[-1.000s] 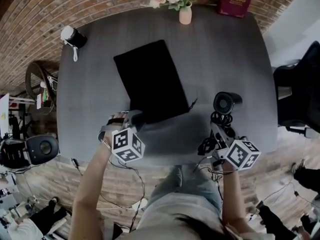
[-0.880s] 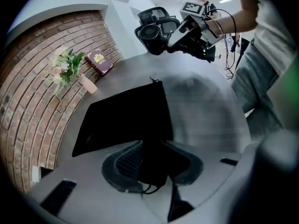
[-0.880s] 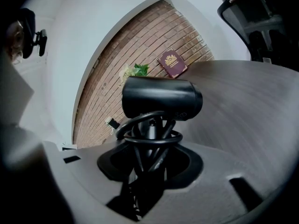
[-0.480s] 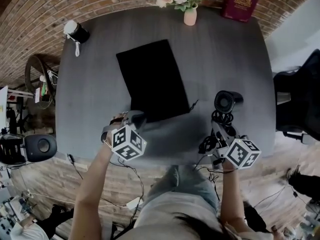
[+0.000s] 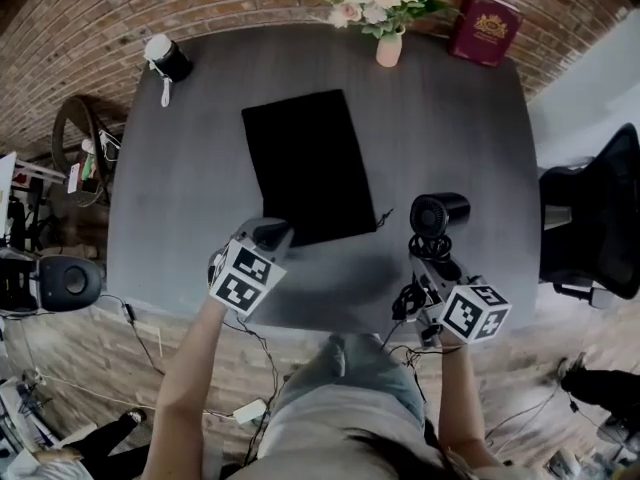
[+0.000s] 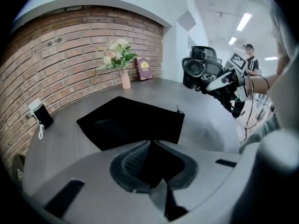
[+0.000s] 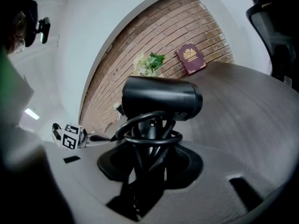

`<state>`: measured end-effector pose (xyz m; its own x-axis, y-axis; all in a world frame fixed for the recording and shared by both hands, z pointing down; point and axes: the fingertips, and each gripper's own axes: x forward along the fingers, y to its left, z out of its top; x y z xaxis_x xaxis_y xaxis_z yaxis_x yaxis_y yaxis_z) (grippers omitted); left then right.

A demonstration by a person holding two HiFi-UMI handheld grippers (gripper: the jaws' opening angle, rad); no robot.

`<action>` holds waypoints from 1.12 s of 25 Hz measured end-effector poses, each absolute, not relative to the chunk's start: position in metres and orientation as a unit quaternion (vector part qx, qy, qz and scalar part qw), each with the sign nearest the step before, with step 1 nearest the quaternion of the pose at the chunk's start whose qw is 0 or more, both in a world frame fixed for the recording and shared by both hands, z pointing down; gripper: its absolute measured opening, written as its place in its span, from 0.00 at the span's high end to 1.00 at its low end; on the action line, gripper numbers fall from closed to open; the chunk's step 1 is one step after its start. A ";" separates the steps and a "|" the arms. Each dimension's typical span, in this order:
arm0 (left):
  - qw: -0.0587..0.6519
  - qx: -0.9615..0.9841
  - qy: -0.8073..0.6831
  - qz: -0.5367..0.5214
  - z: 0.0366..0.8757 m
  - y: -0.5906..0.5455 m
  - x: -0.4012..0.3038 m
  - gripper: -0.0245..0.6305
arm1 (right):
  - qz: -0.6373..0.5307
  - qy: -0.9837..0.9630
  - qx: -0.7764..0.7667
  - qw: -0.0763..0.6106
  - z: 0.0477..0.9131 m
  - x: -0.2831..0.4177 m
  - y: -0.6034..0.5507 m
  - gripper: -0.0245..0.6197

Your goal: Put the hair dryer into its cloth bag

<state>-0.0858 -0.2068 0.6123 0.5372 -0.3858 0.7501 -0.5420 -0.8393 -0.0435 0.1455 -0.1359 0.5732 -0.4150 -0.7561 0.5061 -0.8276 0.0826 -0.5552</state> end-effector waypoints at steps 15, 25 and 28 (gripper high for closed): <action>0.163 0.878 -0.355 0.275 0.563 -0.222 -0.078 0.93 | 0.338 -0.823 0.419 0.182 0.558 0.089 -0.111 0.73; 0.152 0.888 -0.345 0.264 0.541 -0.224 -0.068 0.93 | 0.322 -0.854 0.323 0.250 0.569 0.049 -0.084 0.72; 0.150 0.888 -0.342 0.269 0.541 -0.222 -0.065 0.93 | 0.326 -0.862 0.287 0.260 0.573 0.036 -0.076 0.72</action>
